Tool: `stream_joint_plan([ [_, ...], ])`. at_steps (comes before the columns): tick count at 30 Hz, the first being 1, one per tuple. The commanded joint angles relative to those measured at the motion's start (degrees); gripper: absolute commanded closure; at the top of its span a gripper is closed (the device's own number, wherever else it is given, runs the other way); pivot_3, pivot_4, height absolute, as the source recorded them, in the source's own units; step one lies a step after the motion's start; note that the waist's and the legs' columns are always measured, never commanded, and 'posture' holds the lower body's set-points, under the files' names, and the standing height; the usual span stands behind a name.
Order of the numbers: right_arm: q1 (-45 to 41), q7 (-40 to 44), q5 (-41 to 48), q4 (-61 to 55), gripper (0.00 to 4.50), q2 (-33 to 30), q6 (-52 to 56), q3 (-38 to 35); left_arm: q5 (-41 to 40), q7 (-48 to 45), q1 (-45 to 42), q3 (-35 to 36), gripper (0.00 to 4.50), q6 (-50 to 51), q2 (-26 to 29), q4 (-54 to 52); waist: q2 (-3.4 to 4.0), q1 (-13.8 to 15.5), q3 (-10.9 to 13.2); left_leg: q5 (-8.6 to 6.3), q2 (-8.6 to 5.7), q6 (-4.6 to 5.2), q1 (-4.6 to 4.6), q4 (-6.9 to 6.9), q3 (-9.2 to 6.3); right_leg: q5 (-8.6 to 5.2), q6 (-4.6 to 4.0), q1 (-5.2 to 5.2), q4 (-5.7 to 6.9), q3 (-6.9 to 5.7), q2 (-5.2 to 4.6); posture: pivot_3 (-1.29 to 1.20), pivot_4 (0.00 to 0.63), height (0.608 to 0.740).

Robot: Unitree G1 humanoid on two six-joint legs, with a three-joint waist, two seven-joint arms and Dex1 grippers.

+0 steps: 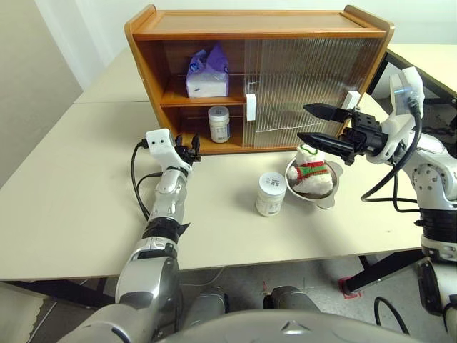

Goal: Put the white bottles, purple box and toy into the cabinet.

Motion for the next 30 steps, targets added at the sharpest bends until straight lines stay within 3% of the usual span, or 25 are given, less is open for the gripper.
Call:
stream_joint_plan([
  [1,-0.9,-0.2,-0.4,-0.7,0.00,-0.1,-0.2,0.0,0.8,0.9,-2.2,-0.4,3.49,0.5,0.1,2.6,0.00,0.0,0.0,0.00,0.00,0.00,0.01,0.00,0.01,0.01,0.01,0.00,0.00,0.02,0.00,-0.10,0.000,0.740],
  [4,-0.7,-0.4,-0.2,-1.1,0.00,-0.3,0.0,-0.2,1.3,1.8,-4.2,-0.7,4.47,0.3,0.2,4.7,0.00,-0.1,0.0,0.00,0.02,0.00,0.03,0.00,0.03,0.02,0.02,0.00,0.00,0.07,0.00,-0.10,0.000,0.740],
  [30,1.0,-2.1,0.9,-4.2,0.00,-1.3,1.1,-1.2,5.9,5.7,-14.9,-2.8,4.47,-2.0,0.4,22.5,0.00,-1.6,0.0,0.00,0.00,0.01,0.03,-0.07,0.13,-0.04,0.15,-0.03,-0.04,0.08,0.02,-0.16,0.000,0.740],
])
